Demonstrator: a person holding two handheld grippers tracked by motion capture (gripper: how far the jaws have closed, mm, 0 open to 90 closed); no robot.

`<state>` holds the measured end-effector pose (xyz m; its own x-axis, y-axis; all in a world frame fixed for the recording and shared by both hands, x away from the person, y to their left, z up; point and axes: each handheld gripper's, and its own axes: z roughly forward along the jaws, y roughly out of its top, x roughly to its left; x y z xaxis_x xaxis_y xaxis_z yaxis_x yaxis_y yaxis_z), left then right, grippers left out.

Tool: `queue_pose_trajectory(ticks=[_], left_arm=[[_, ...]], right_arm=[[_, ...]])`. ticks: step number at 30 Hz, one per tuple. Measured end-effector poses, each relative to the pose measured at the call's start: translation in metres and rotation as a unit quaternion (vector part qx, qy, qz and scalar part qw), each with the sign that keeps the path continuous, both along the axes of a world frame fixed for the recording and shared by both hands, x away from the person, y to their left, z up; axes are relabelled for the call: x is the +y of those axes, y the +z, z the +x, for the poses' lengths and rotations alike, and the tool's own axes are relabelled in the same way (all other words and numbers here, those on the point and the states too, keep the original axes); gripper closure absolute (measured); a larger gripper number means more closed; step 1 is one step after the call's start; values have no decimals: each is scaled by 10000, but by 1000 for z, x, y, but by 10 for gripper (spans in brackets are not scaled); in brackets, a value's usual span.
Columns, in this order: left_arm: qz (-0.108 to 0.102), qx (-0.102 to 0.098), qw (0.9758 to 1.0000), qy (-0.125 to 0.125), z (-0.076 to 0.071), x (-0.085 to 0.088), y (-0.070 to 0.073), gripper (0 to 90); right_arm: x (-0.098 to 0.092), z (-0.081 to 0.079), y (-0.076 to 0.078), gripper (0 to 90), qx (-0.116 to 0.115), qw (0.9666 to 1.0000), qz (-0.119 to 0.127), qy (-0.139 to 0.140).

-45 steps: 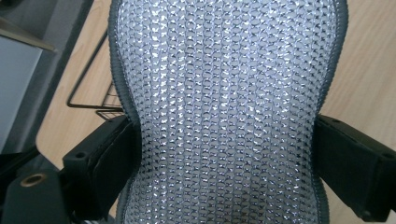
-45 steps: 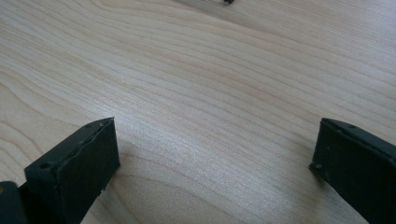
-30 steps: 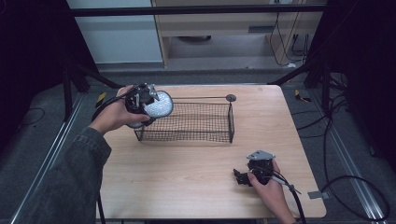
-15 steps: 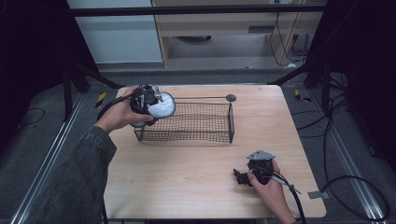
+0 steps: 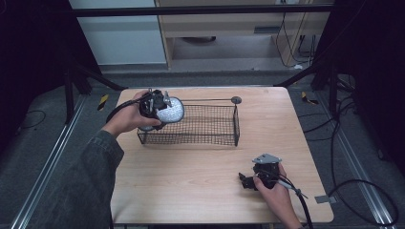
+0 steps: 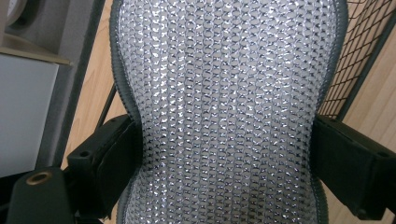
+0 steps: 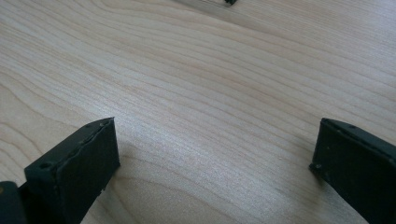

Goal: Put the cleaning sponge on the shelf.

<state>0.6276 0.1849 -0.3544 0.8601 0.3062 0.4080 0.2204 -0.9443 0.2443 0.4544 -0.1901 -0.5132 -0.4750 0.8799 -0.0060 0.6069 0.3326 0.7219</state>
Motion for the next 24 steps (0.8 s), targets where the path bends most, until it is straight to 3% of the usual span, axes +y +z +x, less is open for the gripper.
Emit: queue_pose_trajectory(ticks=[7, 10, 24], left_arm=[[-46, 4, 10000, -64, 3, 3, -4, 109], [45, -2, 9998, -171, 3, 1, -6, 109], [95, -47, 9993, -364, 8, -8, -16, 104]], right_arm=[[0, 0, 0, 6, -1, 10000, -1, -8], [0, 0, 0, 6, -2, 10000, 1, 0], [0, 0, 0, 7, 0, 10000, 9, -11]])
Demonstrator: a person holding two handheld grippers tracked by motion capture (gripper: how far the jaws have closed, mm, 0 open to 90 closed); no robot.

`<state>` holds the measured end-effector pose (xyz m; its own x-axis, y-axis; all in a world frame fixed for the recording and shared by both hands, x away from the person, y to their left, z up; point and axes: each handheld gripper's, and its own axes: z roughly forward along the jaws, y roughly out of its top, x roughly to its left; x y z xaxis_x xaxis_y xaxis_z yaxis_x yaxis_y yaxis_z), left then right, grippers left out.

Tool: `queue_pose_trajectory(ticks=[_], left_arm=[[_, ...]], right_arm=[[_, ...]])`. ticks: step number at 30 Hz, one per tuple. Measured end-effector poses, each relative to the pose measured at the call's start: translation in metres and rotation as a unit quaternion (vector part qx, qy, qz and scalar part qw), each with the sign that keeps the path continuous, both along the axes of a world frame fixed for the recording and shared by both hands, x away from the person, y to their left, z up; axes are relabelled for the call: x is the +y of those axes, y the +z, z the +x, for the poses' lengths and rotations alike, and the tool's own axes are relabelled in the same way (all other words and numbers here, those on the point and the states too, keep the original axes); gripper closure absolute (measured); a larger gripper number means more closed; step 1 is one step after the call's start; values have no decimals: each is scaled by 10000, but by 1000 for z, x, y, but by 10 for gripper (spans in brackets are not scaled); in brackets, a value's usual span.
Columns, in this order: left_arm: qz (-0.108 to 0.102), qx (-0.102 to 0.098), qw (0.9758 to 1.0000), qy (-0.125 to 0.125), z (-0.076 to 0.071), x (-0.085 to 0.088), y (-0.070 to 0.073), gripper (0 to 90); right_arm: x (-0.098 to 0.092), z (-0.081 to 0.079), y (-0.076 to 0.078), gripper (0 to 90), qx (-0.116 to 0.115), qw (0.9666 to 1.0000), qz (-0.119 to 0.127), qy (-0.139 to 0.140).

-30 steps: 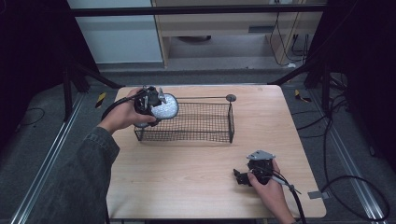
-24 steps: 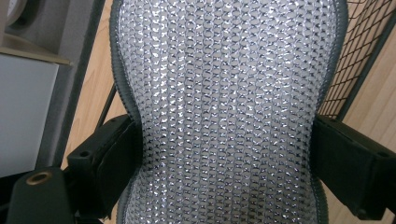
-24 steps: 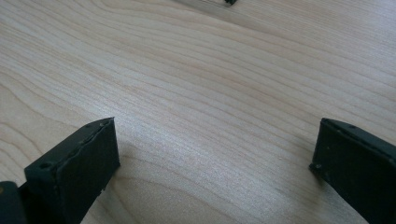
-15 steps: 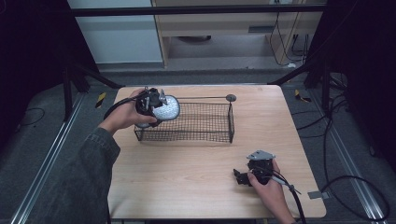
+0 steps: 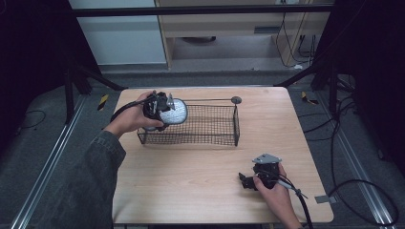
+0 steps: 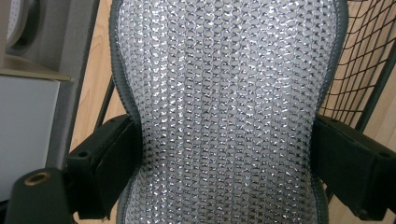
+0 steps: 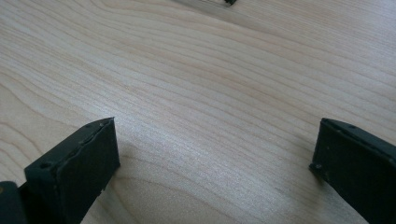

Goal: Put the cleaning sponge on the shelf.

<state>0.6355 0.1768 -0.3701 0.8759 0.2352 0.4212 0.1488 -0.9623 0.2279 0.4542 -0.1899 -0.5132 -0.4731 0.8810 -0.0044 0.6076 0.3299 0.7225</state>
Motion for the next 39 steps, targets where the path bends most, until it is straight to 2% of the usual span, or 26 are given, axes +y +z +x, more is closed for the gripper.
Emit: queue_pose_trajectory(ticks=[5, 15, 25, 28, 31, 34, 39], left_arm=[[60, 19, 10000, 21, 2, -1, -3, 103], [-42, 107, 9999, 44, 6, 0, -7, 87], [-3, 166, 9999, 33, 9, -1, -14, 84], [-61, 197, 9998, 87, 10, -1, -14, 71], [-208, 266, 9993, 179, 11, -1, -15, 54], [-234, 404, 9986, 257, 12, -1, -17, 39], [-301, 361, 9984, 305, 12, 2, -15, 41]], right_arm=[[0, 0, 0, 7, 1, 10000, -4, -20], [0, 0, 0, 7, -1, 10000, -5, -25], [0, 0, 0, 7, -1, 10000, -5, -32], [0, 0, 0, 7, -4, 10000, -10, -35], [0, 0, 0, 7, 0, 10000, -3, -33], [0, 0, 0, 7, -1, 10000, -3, -33], [0, 0, 0, 7, -1, 10000, -3, -34]])
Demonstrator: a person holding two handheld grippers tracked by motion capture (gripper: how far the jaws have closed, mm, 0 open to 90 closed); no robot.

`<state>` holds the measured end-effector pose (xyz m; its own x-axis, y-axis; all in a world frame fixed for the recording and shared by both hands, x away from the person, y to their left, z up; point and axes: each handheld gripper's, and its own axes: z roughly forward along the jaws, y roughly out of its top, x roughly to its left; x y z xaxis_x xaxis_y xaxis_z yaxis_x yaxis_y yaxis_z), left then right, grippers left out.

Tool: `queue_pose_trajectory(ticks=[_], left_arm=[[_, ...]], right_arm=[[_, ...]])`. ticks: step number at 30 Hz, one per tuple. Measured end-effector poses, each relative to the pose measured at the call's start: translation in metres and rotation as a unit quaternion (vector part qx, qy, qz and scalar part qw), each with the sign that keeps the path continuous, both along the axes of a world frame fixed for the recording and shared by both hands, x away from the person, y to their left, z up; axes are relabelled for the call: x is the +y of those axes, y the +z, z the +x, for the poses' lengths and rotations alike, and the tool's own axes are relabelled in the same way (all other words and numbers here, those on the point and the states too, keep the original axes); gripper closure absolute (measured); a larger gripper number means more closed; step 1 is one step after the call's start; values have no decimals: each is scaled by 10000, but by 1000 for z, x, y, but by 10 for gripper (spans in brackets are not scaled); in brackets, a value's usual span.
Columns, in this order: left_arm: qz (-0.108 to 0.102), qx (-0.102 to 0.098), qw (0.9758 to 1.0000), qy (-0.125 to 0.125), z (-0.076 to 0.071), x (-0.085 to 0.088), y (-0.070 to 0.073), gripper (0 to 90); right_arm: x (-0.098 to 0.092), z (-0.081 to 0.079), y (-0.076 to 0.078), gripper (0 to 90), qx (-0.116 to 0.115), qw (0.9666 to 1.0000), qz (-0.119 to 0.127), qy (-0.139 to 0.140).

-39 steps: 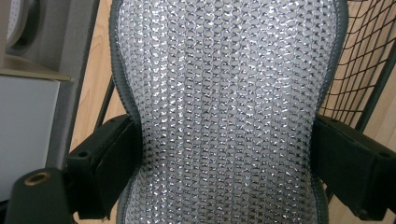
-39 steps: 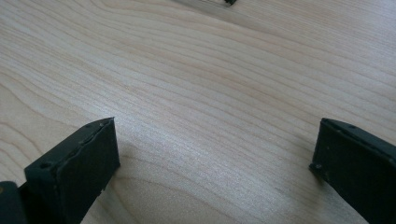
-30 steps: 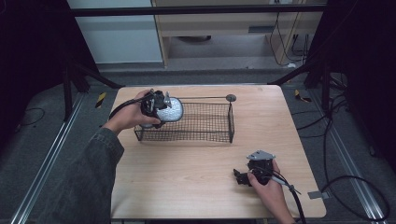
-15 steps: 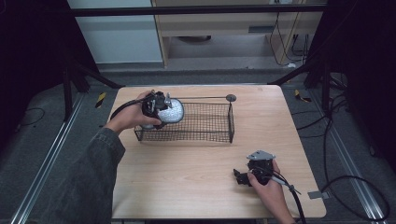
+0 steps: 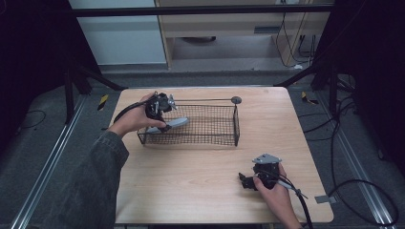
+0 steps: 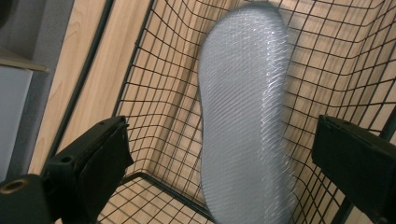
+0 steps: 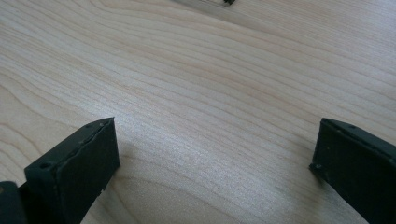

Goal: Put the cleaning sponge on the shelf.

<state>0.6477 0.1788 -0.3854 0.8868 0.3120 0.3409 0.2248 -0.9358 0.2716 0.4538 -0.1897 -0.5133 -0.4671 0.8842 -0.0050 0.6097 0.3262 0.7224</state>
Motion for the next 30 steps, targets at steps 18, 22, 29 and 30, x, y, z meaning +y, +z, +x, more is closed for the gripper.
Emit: queue_pose_trajectory(ticks=[18, 22, 29, 30], left_arm=[[-468, -129, 9988, -48, -16, -3, 16, 58], [-683, -81, 9976, 98, -23, -6, 20, 58], [-932, -23, 9953, 277, -36, -10, 23, 49], [-985, -11, 9946, 328, -38, -11, 24, 46]], right_arm=[[0, 0, 0, 6, -2, 10000, -13, 3], [0, 0, 0, 6, 0, 10000, -12, 2], [0, 0, 0, 6, 1, 10000, -11, 2], [0, 0, 0, 6, 1, 10000, -10, 2]])
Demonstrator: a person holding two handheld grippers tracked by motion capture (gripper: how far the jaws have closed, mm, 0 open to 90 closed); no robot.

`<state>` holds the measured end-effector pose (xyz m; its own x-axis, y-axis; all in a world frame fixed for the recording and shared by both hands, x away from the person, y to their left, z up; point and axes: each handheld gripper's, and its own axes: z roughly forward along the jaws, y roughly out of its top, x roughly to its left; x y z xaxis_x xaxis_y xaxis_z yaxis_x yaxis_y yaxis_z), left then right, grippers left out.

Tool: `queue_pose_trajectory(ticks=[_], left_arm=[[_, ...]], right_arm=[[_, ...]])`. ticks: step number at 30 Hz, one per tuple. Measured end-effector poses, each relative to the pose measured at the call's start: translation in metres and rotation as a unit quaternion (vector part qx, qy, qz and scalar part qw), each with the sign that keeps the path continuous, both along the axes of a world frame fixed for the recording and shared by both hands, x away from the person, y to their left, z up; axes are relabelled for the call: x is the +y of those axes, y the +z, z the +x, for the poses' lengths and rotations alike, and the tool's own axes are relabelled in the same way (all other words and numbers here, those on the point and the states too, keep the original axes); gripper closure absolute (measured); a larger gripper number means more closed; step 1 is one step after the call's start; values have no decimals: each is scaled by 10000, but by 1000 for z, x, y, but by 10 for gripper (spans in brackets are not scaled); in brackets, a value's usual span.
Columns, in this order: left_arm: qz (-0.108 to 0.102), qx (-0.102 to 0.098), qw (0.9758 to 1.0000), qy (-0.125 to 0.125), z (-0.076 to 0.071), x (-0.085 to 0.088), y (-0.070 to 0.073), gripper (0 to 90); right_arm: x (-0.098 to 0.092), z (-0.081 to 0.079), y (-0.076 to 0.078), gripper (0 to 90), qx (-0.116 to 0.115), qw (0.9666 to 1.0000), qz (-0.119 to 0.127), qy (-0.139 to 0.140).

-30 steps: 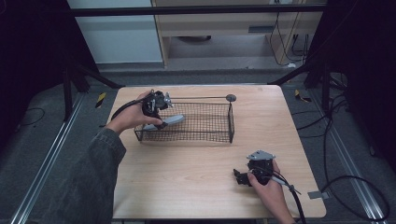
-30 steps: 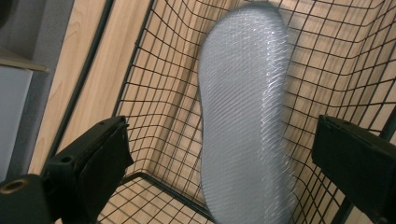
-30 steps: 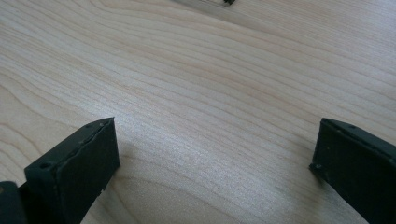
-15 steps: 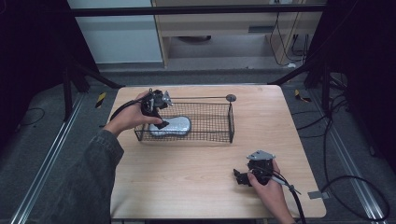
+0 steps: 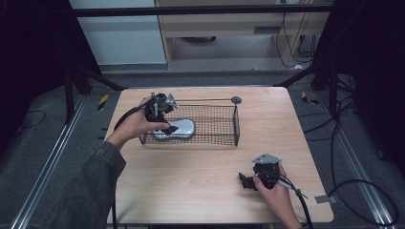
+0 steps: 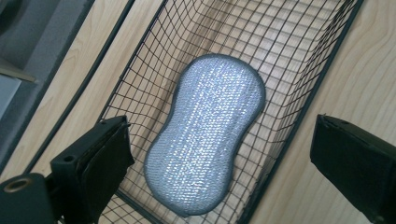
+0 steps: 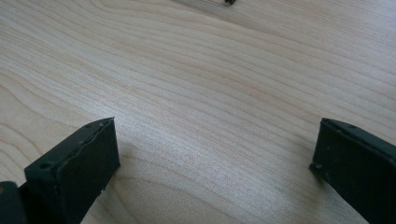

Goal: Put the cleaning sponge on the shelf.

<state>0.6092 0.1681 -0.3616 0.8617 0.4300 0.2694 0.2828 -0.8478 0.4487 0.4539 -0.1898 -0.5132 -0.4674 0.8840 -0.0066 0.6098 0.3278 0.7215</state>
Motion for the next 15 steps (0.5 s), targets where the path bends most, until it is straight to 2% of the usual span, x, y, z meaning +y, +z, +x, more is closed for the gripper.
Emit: queue_pose_trajectory(ticks=[7, 11, 14, 15], left_arm=[[-275, -38, 9991, 308, -14, -5, 3, 44], [-291, -103, 9988, 371, -23, -9, 3, 43], [-317, 47, 9985, 439, -30, -12, 0, 42], [-315, 28, 9985, 438, -33, -13, -1, 44]], right_arm=[[0, 0, 0, 6, -5, 10000, -2, 2], [0, 0, 0, 6, -4, 10000, -3, 0], [0, 0, 0, 4, 9, 10000, 19, -6], [0, 0, 0, 4, 9, 10000, 18, -6]])
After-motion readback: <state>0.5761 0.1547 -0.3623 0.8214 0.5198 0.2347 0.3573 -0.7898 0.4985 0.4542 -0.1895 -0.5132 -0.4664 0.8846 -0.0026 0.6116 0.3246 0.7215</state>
